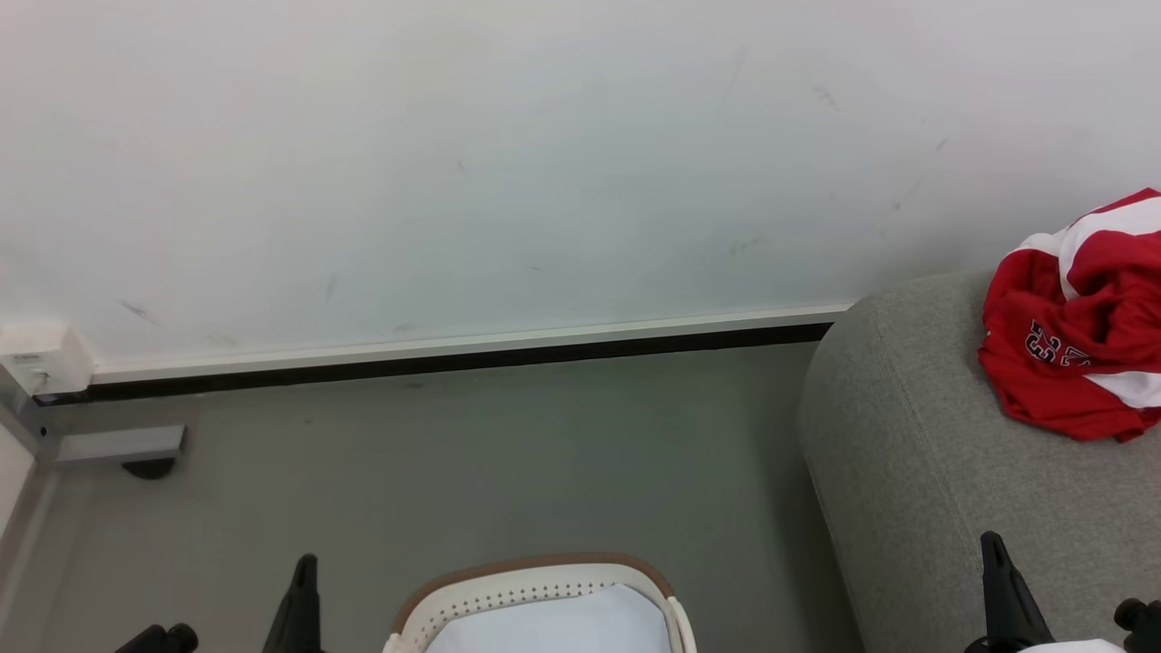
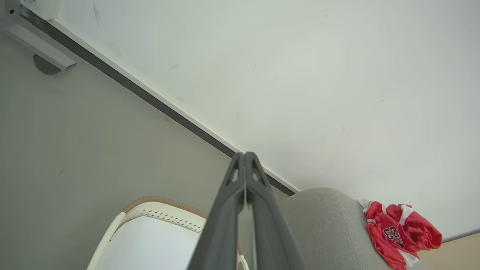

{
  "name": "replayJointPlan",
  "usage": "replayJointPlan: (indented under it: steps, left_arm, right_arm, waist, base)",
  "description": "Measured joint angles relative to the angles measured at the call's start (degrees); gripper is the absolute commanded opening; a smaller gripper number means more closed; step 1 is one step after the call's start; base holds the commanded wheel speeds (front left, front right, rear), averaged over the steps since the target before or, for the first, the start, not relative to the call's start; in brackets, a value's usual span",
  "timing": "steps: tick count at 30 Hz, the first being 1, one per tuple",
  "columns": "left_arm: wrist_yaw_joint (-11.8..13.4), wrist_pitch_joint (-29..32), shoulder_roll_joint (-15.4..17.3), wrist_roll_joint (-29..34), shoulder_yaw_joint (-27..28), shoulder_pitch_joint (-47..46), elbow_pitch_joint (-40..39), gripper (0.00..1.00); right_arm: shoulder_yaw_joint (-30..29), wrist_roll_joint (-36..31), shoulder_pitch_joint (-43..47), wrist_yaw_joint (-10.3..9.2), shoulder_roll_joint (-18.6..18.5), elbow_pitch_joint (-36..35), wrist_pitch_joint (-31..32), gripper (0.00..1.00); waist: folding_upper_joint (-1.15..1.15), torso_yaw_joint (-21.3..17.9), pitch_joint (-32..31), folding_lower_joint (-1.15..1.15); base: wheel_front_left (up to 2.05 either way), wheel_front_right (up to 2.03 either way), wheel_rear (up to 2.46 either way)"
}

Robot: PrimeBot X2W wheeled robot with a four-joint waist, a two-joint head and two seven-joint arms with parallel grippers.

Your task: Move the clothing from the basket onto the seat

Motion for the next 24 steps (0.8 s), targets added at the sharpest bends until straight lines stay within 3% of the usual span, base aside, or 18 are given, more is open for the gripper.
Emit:
replayJointPlan:
  steps: [24]
  left_arm:
    - [-1.23,4.34,-0.36,-16.29,2.19,-2.18,0.03,0.0]
  right_arm:
    - [-2.11,17.26,-1.18,0.0,-0.01,-1.29,4.43,0.0]
  waist:
    - [0.0,0.31,0.42,0.0]
  base:
    - [0.0,0.0,0.0]
